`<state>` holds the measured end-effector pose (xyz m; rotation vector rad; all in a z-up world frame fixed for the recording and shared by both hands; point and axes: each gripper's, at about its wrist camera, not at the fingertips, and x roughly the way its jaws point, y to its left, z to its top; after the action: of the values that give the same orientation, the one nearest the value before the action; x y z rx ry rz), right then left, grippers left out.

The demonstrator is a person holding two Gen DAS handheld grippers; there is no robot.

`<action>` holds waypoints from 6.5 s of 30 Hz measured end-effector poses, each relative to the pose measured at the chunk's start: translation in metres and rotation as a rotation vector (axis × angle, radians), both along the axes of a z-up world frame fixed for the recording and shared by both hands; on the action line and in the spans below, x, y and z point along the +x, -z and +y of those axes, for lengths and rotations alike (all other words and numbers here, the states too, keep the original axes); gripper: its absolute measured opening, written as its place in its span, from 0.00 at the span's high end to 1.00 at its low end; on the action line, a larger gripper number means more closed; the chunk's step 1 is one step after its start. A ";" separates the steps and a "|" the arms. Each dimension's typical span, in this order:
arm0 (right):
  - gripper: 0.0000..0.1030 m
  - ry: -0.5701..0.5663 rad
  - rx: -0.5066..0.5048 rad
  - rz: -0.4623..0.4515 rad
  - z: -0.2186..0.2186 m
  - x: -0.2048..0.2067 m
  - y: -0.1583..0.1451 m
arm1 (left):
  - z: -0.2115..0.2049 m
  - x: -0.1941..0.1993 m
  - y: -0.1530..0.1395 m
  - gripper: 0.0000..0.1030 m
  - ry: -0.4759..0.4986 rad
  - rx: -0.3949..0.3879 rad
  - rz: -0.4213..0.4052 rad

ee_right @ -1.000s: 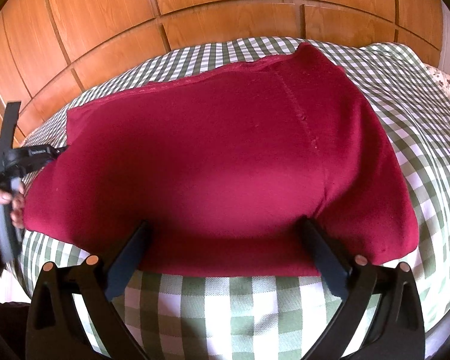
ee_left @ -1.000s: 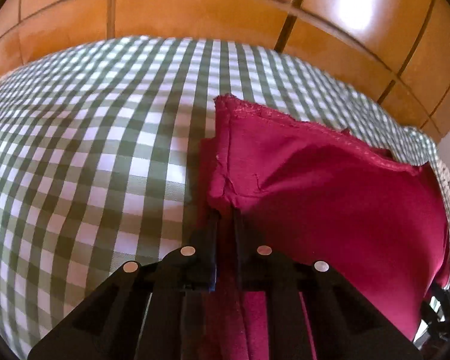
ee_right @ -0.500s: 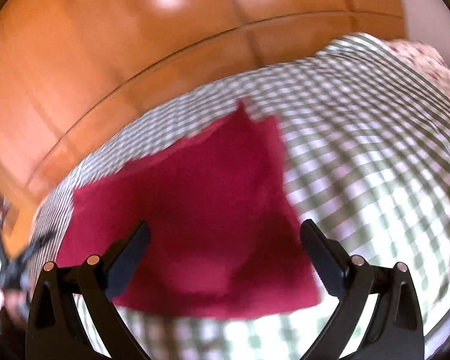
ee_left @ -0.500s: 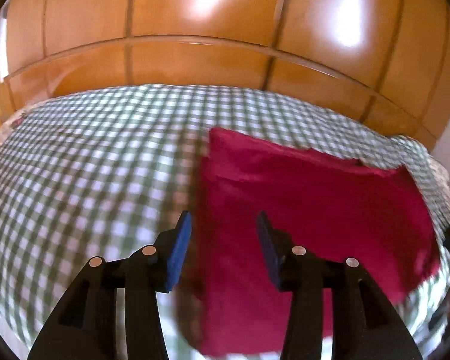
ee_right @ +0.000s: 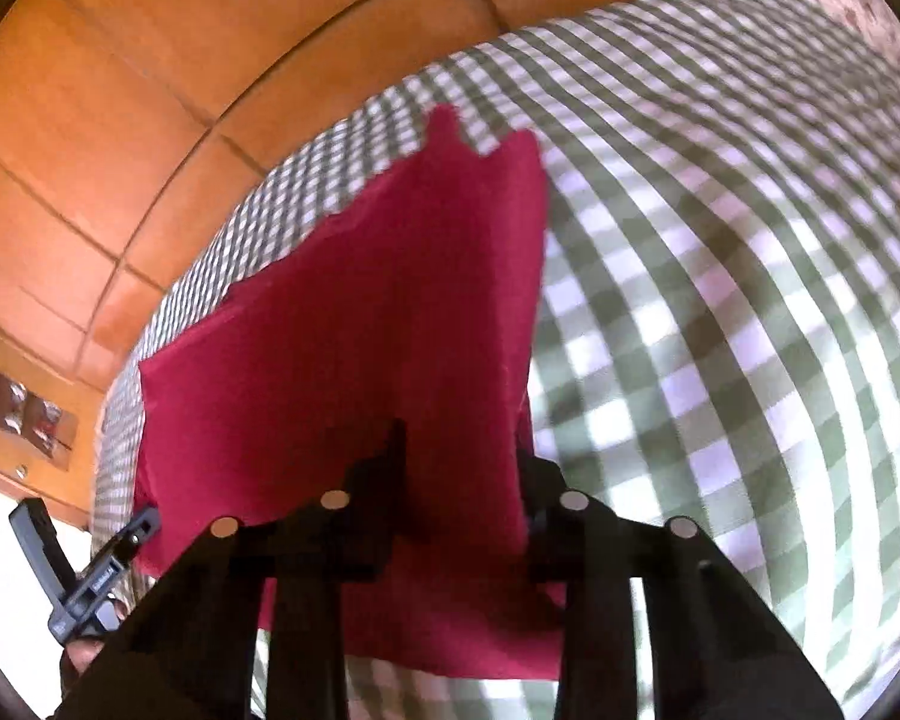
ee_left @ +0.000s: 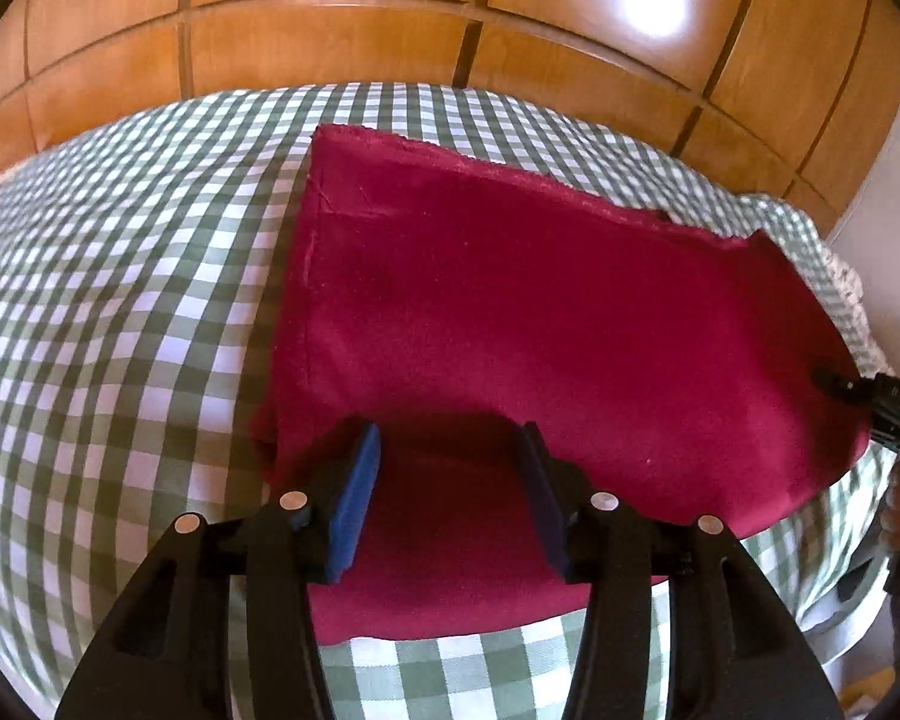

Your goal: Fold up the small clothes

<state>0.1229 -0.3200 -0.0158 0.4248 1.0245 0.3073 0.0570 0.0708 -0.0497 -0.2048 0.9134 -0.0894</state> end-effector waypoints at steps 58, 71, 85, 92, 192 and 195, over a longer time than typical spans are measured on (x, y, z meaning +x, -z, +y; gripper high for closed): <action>0.56 -0.481 0.063 -0.145 0.204 -0.097 -0.016 | 0.055 0.049 -0.073 0.80 0.053 -0.188 -0.015; 0.47 -0.555 0.170 -0.102 0.206 -0.092 -0.027 | 0.092 0.002 -0.074 0.45 -0.178 -0.230 -0.143; 0.47 -0.409 0.013 -0.128 0.276 0.060 -0.062 | 0.039 0.011 -0.033 0.51 -0.023 -0.004 -0.094; 0.53 -0.373 -0.114 -0.075 0.299 0.107 0.011 | 0.050 -0.001 -0.020 0.52 -0.053 0.040 -0.090; 0.34 0.210 -0.284 -0.211 0.013 -0.025 -0.024 | -0.184 0.103 -0.033 0.34 0.285 0.103 -0.115; 0.34 0.198 -0.297 -0.265 0.020 -0.044 -0.039 | -0.180 0.091 -0.043 0.32 0.252 0.112 -0.153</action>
<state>0.0789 -0.3004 0.0229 0.2064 0.7468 0.0296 0.1483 -0.1089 -0.0067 0.0220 0.7854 -0.2831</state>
